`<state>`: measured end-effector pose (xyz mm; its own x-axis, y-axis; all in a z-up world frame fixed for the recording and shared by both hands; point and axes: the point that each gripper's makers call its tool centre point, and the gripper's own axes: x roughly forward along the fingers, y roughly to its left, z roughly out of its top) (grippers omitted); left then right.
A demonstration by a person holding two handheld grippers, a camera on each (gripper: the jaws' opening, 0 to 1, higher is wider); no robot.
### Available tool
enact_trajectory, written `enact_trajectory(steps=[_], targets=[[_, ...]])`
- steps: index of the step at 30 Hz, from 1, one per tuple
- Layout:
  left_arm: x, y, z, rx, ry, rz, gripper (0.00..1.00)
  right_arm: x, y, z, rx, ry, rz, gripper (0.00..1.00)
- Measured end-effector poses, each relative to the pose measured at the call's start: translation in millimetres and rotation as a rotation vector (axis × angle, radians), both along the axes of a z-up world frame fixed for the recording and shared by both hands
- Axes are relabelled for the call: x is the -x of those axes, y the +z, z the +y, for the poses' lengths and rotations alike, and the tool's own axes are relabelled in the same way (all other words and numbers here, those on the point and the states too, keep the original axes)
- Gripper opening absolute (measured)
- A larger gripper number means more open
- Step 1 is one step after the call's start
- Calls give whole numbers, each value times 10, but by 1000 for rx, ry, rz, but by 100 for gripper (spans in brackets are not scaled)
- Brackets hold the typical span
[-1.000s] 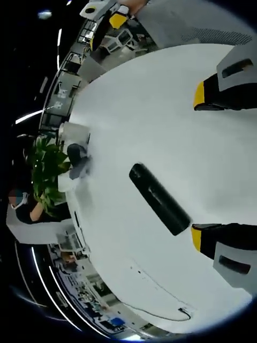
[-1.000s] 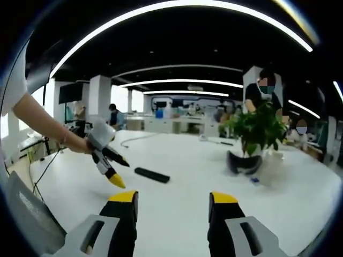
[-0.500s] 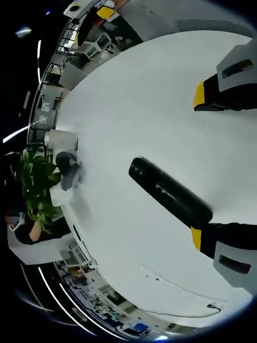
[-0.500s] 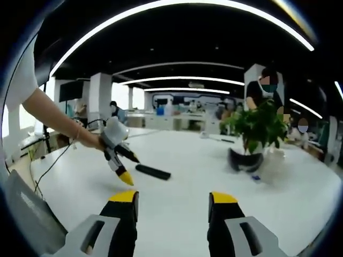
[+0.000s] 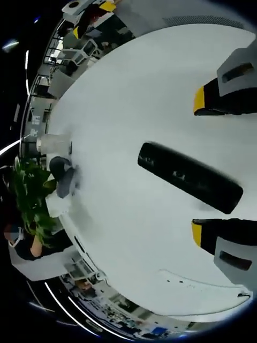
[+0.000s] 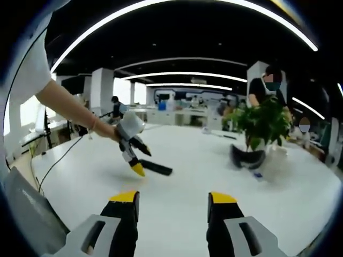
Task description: Press the specified remote control buttons in sequence, fully releasing each button before pressing the next.
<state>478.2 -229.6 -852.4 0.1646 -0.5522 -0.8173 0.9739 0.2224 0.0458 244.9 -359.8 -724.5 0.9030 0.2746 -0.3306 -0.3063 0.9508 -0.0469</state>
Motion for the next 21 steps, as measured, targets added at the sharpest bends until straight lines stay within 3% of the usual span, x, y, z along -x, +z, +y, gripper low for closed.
enact_trajectory(steps=[8,11,15,16,20,21], targets=[[-150,-88,-76,-24,-42,-18,67,-3,-13,1,4,1,11,48],[-146,-77,-107,-7,-43,5,62,-1,8,1,-10,2,4,48],[-60,-107,-142,14,-67,73,50,-5,72,-15,-51,-6,-24,47],[-89,-99,-140,11,-74,48,47,-8,65,-20,-52,-9,-22,47],[-42,-98,-142,6,-124,52,27,-10,58,-27,-55,-14,-22,47],[-42,-99,-154,9,-143,45,26,-9,51,-29,-53,-14,-20,47]])
